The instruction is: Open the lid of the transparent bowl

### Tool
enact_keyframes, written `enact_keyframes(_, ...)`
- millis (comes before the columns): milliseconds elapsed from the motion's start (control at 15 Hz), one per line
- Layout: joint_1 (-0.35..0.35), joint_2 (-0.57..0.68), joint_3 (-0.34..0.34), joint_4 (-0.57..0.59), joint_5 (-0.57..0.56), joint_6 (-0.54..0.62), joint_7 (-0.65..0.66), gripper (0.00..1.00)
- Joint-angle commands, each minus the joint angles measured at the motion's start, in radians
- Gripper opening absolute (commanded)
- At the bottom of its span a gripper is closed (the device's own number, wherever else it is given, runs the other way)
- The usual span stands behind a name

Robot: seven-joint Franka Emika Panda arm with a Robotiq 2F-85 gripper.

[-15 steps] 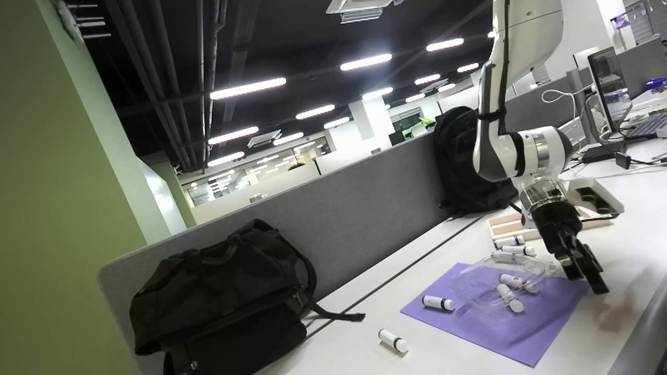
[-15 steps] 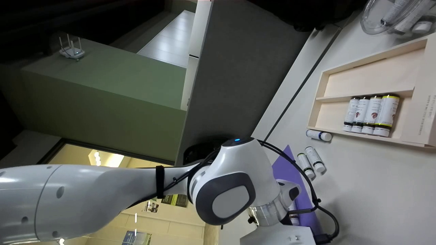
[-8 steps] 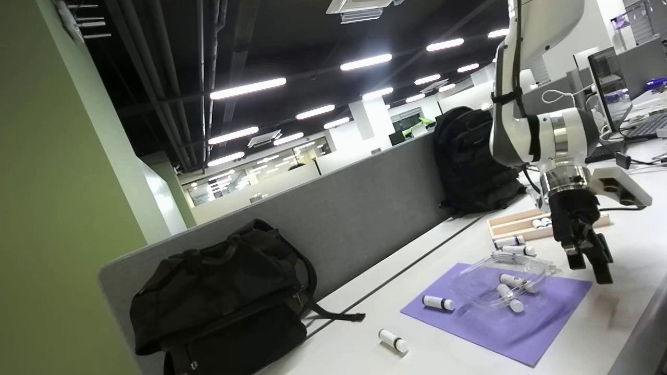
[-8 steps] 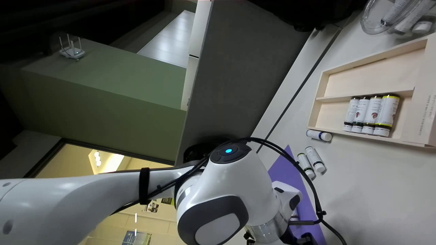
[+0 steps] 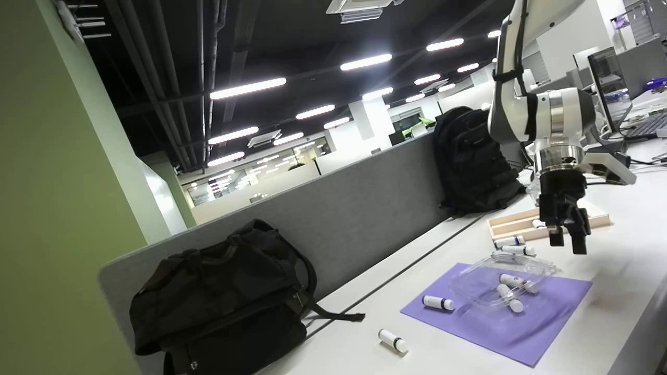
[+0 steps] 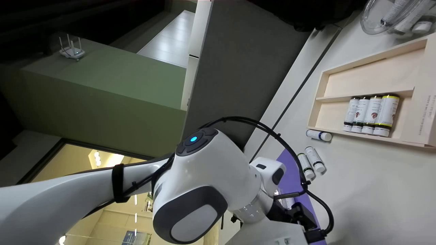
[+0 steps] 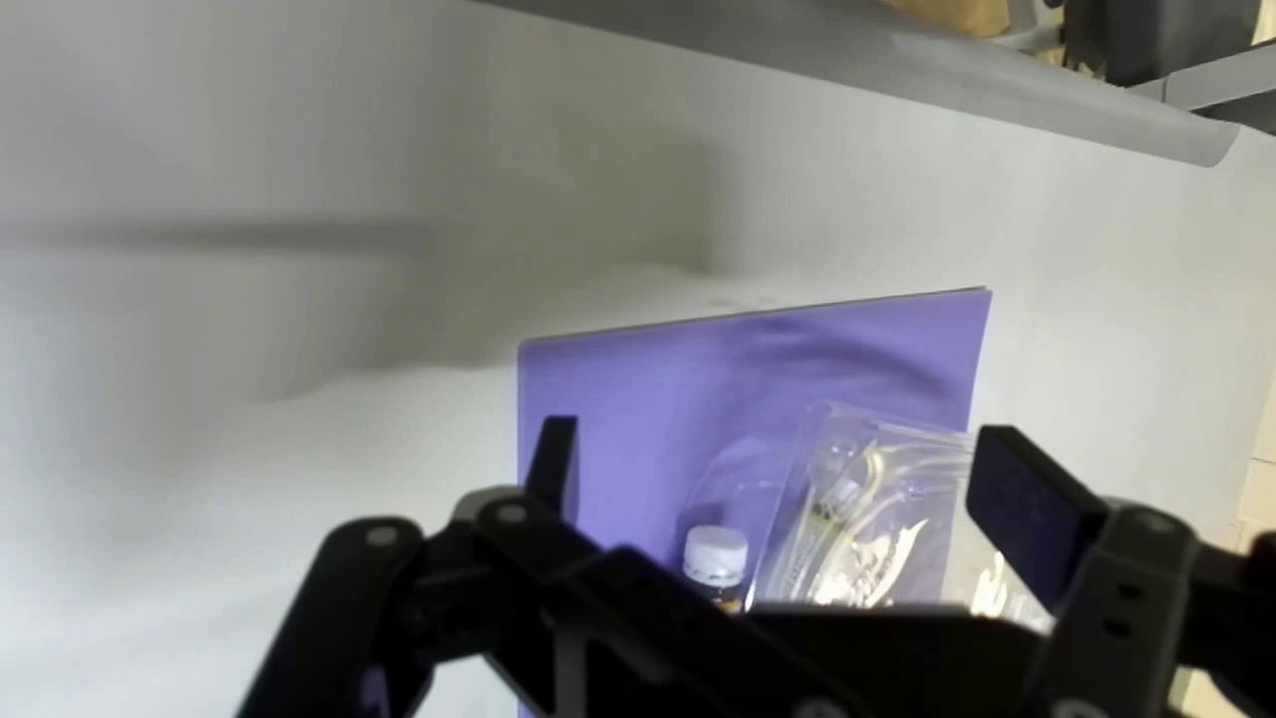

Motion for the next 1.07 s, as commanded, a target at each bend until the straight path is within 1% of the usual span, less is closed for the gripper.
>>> enact_keyframes(0, 0.019, -0.022, -0.018, 0.027, -0.042, -0.054, 0.031, 1.00)
enact_keyframes(467, 0.021, 0.007, -0.018, 0.095, -0.071, -0.198, 0.012, 1.00)
enact_keyframes(1000, 0.016, 0.103, -0.019, 0.184, -0.072, -0.321, 0.010, 1.00)
